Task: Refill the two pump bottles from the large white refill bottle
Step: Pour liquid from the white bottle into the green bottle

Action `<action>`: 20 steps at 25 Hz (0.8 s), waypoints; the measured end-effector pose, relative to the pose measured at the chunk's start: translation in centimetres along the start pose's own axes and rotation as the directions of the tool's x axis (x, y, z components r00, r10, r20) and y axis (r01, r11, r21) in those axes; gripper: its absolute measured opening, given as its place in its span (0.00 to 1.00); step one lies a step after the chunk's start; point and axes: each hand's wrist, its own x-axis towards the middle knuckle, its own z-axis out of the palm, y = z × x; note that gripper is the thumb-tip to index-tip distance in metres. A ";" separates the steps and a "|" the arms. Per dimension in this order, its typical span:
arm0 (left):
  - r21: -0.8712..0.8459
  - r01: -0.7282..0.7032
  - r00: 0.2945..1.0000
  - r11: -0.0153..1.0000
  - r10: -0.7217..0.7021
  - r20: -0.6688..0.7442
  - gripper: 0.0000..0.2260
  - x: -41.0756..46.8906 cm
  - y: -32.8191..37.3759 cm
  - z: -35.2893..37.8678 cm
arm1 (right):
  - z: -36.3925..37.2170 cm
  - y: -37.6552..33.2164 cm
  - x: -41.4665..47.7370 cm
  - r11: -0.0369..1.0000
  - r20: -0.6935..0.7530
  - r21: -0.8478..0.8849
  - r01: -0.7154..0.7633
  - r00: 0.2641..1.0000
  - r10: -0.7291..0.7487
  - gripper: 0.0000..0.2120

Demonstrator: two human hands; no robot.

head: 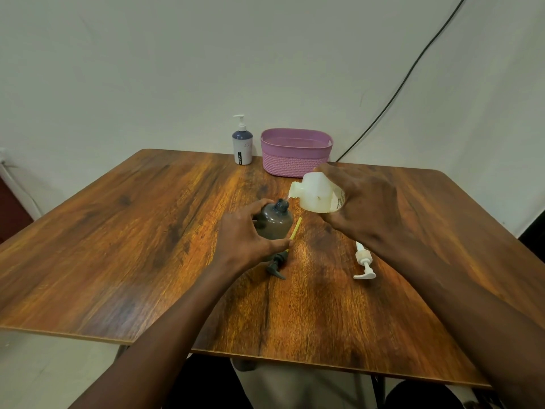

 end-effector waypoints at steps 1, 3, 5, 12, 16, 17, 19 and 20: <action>0.001 0.002 1.000 1.000 -0.002 0.001 0.37 0.0 0.0 0.0 | 0.0 0.1 0.0 1.000 0.007 -0.004 -0.004 1.000 0.004 0.35; 0.002 -0.001 1.000 1.000 0.001 0.007 0.37 0.0 0.0 0.0 | 0.1 0.2 0.0 1.000 0.024 -0.008 -0.012 1.000 0.013 0.35; 0.001 -0.005 1.000 1.000 0.005 0.006 0.37 0.0 0.1 0.0 | 0.2 0.4 0.1 1.000 0.034 -0.009 -0.020 0.999 0.020 0.35; 0.010 -0.002 1.000 1.000 0.002 0.004 0.37 0.0 -0.2 0.0 | 0.1 0.4 0.2 1.000 0.010 -0.005 -0.016 1.000 0.016 0.35; 0.012 0.001 1.000 1.000 -0.001 0.010 0.38 0.0 -0.4 0.2 | 0.1 0.3 0.2 1.000 0.014 -0.005 -0.020 1.000 0.020 0.35; 0.010 0.003 1.000 1.000 -0.003 0.012 0.38 0.0 -0.4 0.2 | 0.1 0.4 0.2 1.000 0.018 -0.011 -0.022 1.000 0.022 0.35; 0.008 0.004 1.000 1.000 -0.004 0.013 0.38 0.0 -0.4 0.2 | 0.1 0.5 0.2 0.999 0.022 -0.019 -0.026 0.999 0.027 0.35; 0.008 0.004 1.000 1.000 -0.004 0.010 0.38 -0.1 -0.3 0.2 | 0.1 0.5 0.2 0.999 0.025 -0.020 -0.028 0.999 0.028 0.35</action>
